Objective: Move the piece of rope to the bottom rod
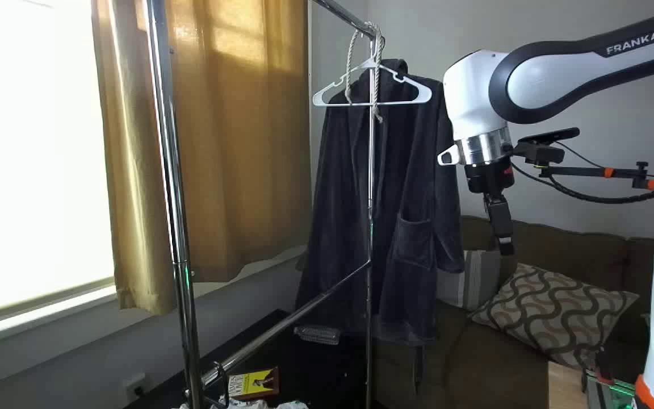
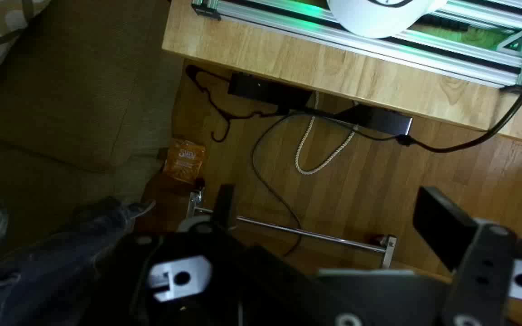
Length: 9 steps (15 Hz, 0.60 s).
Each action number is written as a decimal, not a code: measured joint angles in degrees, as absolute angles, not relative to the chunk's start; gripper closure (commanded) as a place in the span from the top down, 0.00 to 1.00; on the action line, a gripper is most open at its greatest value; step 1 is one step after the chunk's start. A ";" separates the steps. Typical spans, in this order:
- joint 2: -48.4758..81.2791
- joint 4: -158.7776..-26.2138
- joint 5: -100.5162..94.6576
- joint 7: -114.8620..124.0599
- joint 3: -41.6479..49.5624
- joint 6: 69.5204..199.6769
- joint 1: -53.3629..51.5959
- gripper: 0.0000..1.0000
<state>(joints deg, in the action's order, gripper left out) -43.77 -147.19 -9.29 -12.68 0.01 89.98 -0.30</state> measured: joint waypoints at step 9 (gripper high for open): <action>-43.74 -146.72 -9.28 -12.14 0.38 90.45 -0.35 1.00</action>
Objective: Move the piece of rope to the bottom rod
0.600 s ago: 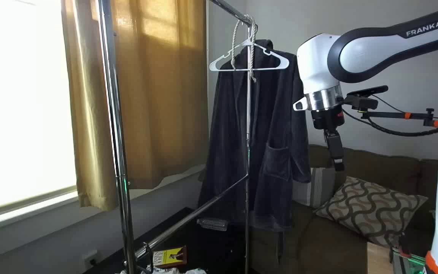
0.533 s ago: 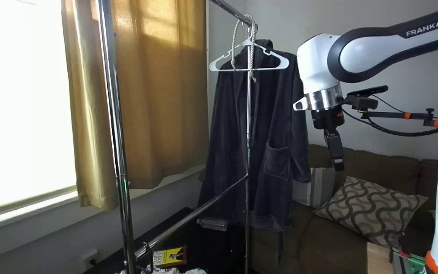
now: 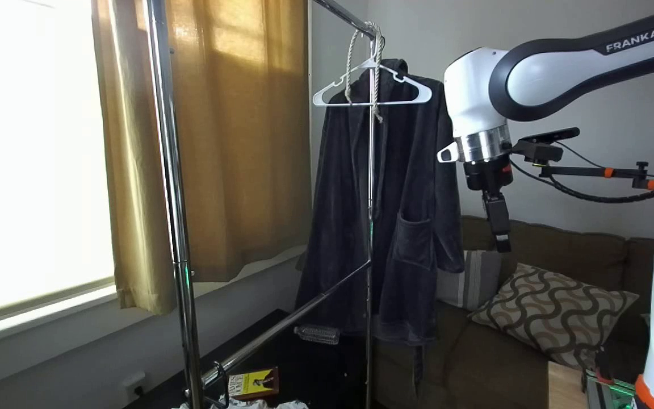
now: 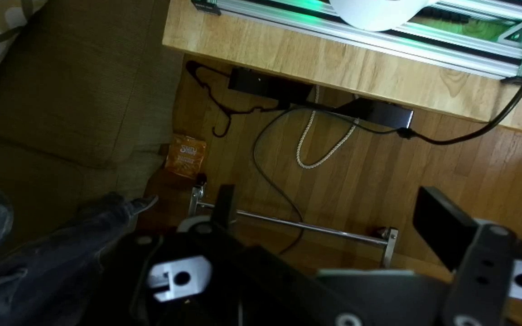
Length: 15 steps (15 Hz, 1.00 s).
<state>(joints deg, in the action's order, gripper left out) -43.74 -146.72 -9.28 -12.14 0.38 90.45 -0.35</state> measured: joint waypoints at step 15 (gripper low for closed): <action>-36.80 -106.60 -5.54 -7.76 12.83 95.47 5.24 1.00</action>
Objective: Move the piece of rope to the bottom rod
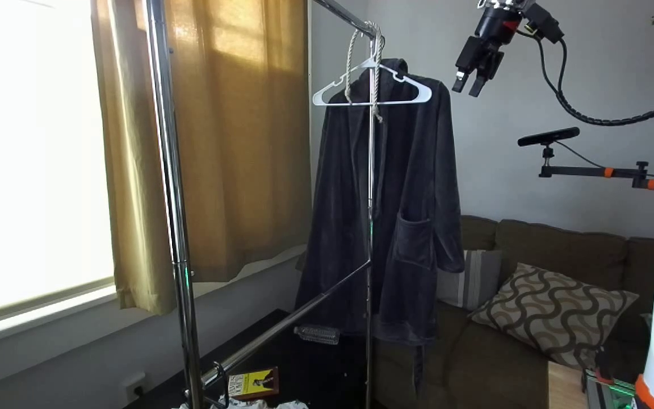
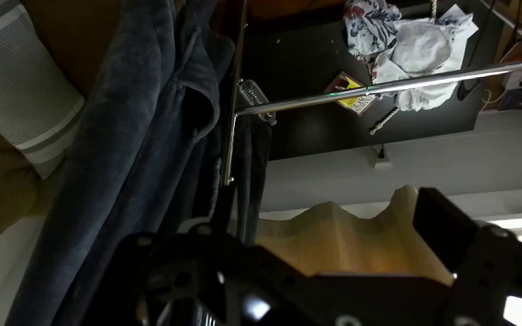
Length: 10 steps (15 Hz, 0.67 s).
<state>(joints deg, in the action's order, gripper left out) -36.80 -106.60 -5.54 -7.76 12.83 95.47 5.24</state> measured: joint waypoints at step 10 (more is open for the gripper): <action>-25.77 -88.83 1.34 -10.49 19.16 116.97 3.93 1.00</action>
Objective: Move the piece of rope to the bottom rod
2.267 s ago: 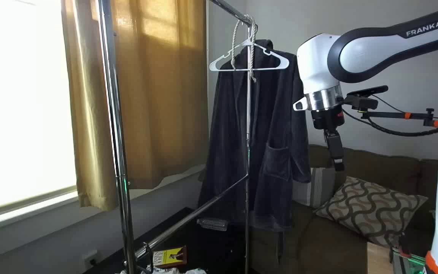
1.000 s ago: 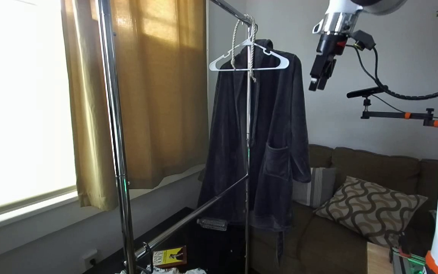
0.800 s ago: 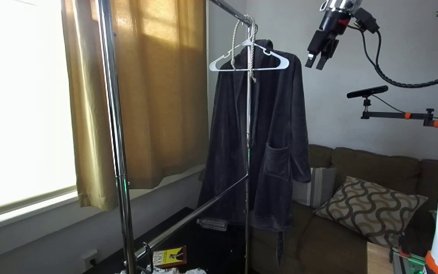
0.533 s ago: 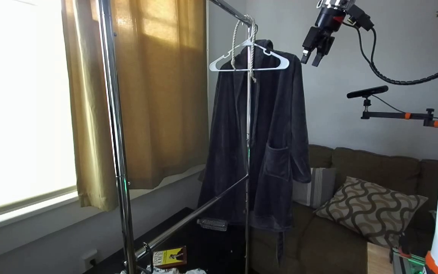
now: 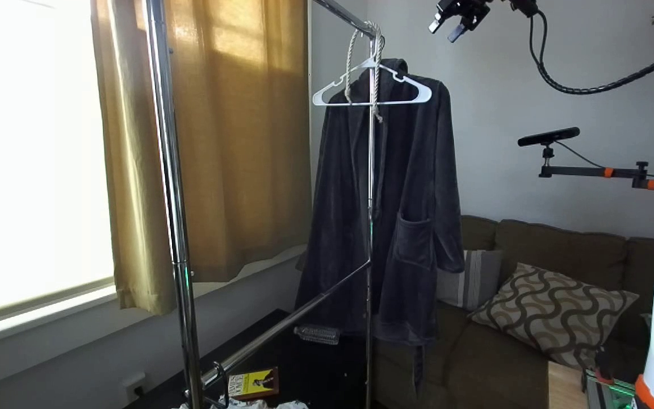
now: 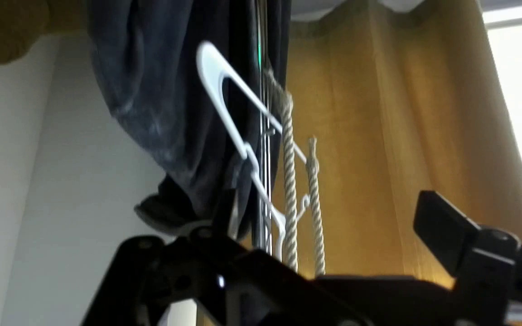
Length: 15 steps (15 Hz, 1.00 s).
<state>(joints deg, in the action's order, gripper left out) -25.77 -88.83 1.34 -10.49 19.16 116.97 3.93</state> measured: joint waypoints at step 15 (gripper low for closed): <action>-2.80 -62.88 13.95 -10.11 19.86 123.79 2.75 1.00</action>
<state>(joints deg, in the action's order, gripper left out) -2.80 -62.88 13.95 -10.11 19.86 123.79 2.75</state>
